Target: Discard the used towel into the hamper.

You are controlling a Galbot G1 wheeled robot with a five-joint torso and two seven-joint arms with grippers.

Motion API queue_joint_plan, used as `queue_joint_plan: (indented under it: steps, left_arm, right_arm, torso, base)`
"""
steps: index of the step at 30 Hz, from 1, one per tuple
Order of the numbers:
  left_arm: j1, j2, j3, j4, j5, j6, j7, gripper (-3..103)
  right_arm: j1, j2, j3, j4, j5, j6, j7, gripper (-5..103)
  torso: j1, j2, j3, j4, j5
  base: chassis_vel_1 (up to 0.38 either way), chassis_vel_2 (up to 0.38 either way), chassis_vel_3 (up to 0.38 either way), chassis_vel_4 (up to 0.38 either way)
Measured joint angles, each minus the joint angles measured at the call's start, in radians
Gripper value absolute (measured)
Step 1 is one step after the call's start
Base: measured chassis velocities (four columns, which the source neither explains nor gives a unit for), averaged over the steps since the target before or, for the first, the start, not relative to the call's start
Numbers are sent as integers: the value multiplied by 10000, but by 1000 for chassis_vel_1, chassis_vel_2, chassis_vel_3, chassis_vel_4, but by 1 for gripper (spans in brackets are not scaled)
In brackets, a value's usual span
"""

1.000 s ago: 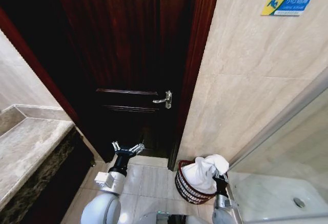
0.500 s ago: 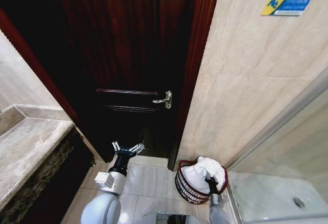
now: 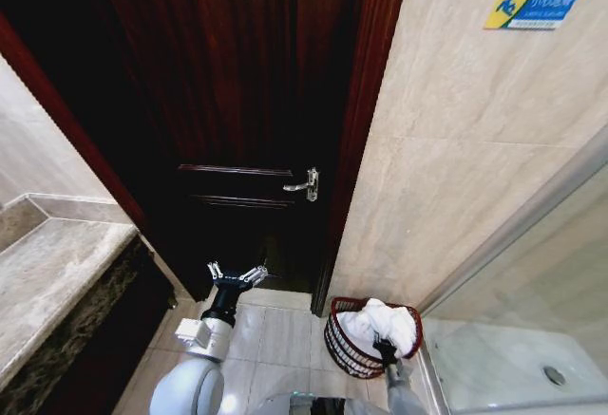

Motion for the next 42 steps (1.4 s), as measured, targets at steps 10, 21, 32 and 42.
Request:
queue_joint_plan:
  steps: [10, 21, 32, 42]
  left_arm:
    - [-2, 0, 0, 0, 0, 0, 0, 100]
    - [0, 0, 0, 0, 0, 0, 0, 100]
    - [0, 0, 0, 0, 0, 0, 0, 100]
    - [0, 0, 0, 0, 0, 0, 0, 100]
  right_arm:
    - [613, -545, 111, -35, -2248, -3453, 21, 9]
    - [1194, -441, -35, -956, -2591, -3981, -352, 9]
    - [2406, 156, -102, -1935, -3876, -4421, 213, 9]
    - [499, 100, -349, 1148, -2904, -4767, -161, 40]
  torso:
    - [6, -1, 0, 4, -5]
    - [0, 0, 0, -3, -3]
    - [2, -1, 2, 1, -3]
    - [2, -1, 2, 0, 3]
  base:
    - [-49, 34, 52, -58]
    - [0, 0, 0, 0]
    - [0, 0, 0, 0]
    - [0, 0, 0, 0]
